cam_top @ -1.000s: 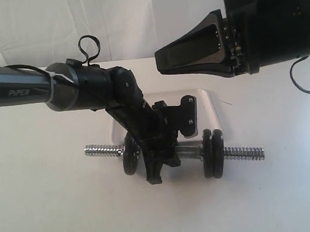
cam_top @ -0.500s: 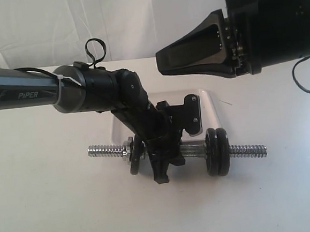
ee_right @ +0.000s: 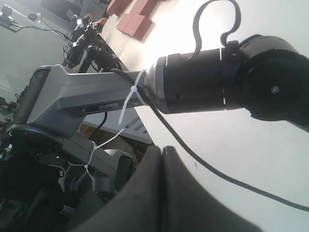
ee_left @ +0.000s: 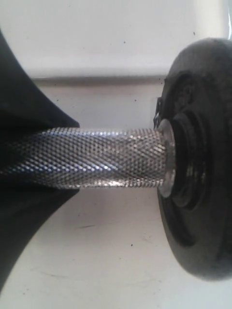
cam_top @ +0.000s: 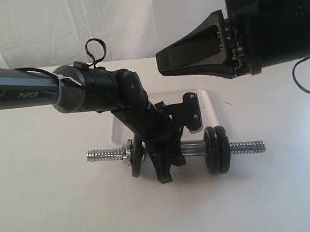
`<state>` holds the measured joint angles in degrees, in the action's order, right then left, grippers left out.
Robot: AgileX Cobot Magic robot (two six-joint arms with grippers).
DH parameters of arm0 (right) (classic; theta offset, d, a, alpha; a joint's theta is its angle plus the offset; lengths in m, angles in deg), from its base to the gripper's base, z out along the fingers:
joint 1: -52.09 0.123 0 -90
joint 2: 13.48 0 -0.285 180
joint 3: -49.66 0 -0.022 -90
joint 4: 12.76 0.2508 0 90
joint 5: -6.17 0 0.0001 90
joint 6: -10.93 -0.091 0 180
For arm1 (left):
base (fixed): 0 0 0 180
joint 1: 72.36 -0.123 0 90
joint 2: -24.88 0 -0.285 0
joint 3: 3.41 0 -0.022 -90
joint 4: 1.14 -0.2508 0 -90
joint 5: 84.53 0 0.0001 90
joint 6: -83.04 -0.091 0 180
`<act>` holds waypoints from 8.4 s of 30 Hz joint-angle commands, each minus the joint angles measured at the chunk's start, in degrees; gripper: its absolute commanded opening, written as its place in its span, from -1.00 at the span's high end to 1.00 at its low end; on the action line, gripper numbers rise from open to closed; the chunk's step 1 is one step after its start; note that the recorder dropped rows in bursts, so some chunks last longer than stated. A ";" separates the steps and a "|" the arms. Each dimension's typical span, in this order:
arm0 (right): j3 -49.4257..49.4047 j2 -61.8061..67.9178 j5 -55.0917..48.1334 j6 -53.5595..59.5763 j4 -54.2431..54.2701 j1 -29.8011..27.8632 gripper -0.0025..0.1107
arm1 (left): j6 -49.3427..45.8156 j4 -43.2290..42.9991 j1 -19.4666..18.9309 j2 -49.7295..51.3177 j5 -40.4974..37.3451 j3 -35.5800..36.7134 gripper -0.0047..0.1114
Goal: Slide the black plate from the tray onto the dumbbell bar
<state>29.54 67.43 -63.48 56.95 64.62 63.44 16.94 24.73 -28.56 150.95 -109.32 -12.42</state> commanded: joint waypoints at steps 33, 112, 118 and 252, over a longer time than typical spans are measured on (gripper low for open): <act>0.42 -0.53 -0.31 0.00 0.34 0.08 0.96 | 4.89 4.34 0.19 -1.71 -0.56 -2.46 0.92; 0.50 -4.57 -0.31 1.74 0.00 -0.04 0.96 | 24.01 -17.60 0.19 -7.20 -12.34 -2.46 -0.20; 0.37 -13.82 10.11 1.35 -12.66 -0.04 0.96 | 34.02 -21.09 0.19 -14.05 -31.98 -2.46 0.02; -19.00 -43.47 31.54 -38.29 -60.35 0.08 0.96 | 67.37 -23.47 -44.66 -118.29 5.91 86.23 0.92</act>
<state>10.99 24.17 -32.64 18.91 4.71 63.44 84.19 1.04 -73.22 32.86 -104.72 72.95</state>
